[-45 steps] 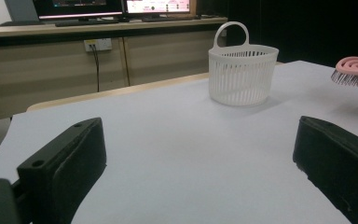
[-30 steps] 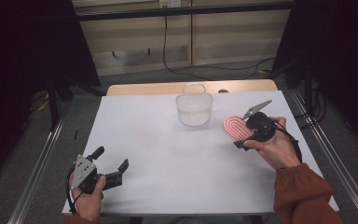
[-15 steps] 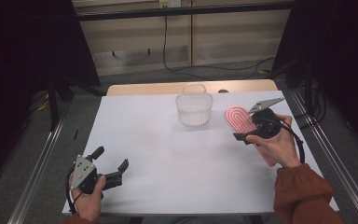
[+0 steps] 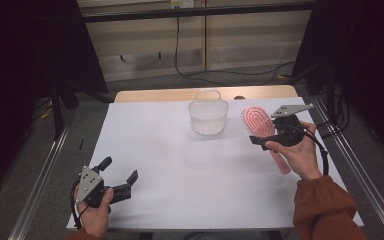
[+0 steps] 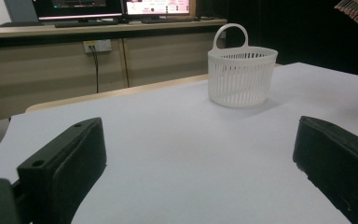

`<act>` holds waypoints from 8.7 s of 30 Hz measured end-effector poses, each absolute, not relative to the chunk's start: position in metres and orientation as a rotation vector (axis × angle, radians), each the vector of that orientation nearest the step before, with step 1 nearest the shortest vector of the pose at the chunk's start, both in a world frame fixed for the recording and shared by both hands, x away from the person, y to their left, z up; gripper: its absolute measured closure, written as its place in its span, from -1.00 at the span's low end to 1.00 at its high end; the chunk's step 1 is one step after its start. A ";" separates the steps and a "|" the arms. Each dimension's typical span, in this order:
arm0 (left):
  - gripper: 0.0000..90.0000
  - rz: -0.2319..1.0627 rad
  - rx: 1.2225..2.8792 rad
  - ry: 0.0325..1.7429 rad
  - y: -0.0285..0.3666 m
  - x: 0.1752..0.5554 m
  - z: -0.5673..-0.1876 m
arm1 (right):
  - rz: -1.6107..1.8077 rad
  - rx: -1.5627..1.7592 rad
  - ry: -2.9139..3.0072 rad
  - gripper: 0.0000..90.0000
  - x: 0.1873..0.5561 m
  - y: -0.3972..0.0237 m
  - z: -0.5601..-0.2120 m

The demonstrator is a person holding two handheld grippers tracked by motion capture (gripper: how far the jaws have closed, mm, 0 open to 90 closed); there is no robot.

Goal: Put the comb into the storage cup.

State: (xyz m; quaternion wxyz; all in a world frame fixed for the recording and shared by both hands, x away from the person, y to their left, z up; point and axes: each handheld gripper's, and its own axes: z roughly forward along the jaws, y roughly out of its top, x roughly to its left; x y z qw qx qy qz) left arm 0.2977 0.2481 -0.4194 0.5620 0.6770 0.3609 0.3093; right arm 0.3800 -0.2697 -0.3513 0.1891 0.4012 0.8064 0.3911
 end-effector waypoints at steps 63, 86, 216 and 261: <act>-0.96 0.716 1.572 0.855 0.248 0.298 -0.419 | 1.534 0.960 1.868 -0.57 0.410 -0.232 -0.309; -0.96 0.699 1.561 0.861 0.249 0.297 -0.419 | 1.620 0.928 1.806 -0.57 0.437 -0.210 -0.292; -0.96 0.684 1.571 0.848 0.249 0.297 -0.419 | 1.510 0.984 1.835 -0.58 0.526 -0.167 -0.368; -0.96 0.683 1.576 0.844 0.248 0.298 -0.419 | 1.531 0.978 1.875 -0.63 0.517 -0.161 -0.392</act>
